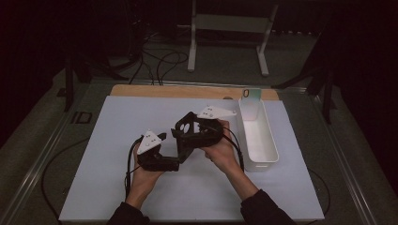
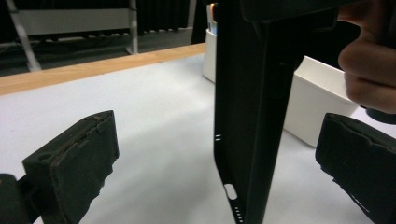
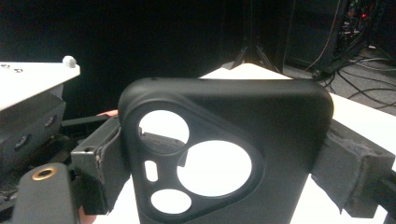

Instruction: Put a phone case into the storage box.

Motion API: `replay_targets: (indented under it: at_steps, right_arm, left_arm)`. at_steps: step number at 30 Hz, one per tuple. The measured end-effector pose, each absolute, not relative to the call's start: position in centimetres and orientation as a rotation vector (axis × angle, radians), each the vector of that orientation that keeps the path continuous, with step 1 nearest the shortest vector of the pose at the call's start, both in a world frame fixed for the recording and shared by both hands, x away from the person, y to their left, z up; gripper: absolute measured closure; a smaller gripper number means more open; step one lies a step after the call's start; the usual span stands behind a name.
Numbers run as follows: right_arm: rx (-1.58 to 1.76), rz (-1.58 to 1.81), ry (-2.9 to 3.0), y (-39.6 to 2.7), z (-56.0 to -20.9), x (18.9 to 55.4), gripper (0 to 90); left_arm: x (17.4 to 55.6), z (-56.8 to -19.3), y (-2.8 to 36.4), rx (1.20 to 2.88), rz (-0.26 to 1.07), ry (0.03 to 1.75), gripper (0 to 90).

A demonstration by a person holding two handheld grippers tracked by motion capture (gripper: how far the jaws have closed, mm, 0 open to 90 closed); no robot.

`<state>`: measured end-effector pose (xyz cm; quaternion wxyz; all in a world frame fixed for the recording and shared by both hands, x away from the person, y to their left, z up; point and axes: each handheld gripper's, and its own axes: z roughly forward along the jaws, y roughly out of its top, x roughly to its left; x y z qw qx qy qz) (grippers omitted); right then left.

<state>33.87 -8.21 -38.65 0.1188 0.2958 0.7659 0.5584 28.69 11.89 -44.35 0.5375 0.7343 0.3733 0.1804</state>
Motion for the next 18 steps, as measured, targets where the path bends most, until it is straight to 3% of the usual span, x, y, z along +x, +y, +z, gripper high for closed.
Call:
replay_targets:
  at_steps: [18]
  right_arm:
    - [0.881, 1.621, 2.228, -8.5, -38.9, 34.0, 14.3]
  left_arm:
    - [27.9, -44.9, 14.8, 1.743, 0.499, 0.917, 0.0]
